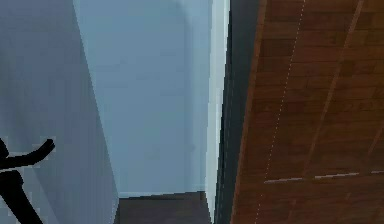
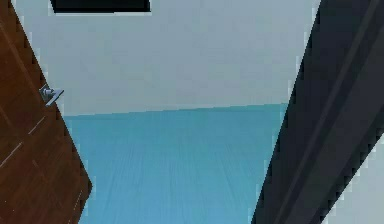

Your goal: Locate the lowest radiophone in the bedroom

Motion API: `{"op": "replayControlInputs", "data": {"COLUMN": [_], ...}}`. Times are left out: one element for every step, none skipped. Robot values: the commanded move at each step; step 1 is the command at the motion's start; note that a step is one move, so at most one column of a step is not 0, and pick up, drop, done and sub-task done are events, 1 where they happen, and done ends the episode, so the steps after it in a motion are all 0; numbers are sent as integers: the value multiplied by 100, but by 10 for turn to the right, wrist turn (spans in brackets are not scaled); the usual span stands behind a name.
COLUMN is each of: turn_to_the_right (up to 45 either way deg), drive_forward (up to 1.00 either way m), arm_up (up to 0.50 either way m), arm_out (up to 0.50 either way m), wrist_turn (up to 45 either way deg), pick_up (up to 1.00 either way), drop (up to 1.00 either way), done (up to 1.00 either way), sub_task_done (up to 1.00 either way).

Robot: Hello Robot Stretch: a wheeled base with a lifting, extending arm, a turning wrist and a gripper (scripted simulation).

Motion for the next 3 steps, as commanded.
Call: {"op": "replayControlInputs", "data": {"turn_to_the_right": [-450,-60,0], "drive_forward": [0,0,5], "arm_up": [0,0,0], "arm_out": [0,0,0], "wrist_turn": [0,0,0], "pick_up": [0,0,0], "drop": [0,0,0], "done": [0,0,0], "sub_task_done": [0,0,0]}}
